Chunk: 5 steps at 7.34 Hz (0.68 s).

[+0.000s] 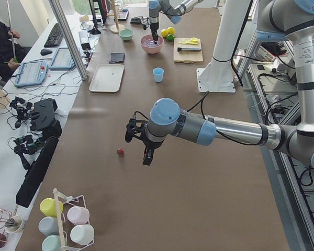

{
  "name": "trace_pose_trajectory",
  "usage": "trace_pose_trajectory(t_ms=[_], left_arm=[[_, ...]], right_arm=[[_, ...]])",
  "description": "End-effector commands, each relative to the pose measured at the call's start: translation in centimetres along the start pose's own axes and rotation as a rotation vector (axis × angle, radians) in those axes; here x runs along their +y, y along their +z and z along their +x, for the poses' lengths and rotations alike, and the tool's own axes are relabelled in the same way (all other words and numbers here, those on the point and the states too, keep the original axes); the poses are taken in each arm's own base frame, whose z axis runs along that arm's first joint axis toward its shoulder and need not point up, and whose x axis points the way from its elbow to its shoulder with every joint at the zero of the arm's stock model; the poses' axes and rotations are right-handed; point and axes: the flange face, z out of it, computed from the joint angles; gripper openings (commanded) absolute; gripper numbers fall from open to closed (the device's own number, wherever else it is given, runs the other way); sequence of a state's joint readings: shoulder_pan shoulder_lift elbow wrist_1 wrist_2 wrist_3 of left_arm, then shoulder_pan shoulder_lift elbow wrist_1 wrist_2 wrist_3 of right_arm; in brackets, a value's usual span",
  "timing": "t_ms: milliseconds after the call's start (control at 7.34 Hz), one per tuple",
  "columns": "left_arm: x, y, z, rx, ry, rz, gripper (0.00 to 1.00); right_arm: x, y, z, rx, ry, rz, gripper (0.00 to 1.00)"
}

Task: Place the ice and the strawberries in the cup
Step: 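Lower the right gripper into the bowl and grasp more ice cubes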

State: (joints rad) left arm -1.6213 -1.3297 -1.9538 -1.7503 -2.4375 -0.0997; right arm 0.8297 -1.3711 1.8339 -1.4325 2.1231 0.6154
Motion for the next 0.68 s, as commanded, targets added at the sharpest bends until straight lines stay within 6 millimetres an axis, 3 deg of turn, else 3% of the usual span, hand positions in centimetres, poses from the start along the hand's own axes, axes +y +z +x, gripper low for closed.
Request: trace_pose_trajectory(t_ms=[0,272,409,545], left_arm=[[-0.1,0.0,-0.1,0.000,-0.001,0.000,0.97],[-0.2,0.3,-0.2,0.000,-0.001,-0.005,0.97],[-0.2,0.4,-0.3,0.000,-0.002,-0.007,0.97],[-0.2,0.5,-0.5,-0.001,-0.007,-0.007,0.97]], right_arm=[[-0.3,-1.8,0.5,-0.028,0.024,-0.002,0.00],[-0.5,-2.7,0.2,-0.037,0.023,0.010,0.00],[-1.6,-3.9,-1.2,-0.049,0.020,0.017,0.00],[-3.8,-6.0,-4.6,-0.057,0.042,0.025,0.00]])
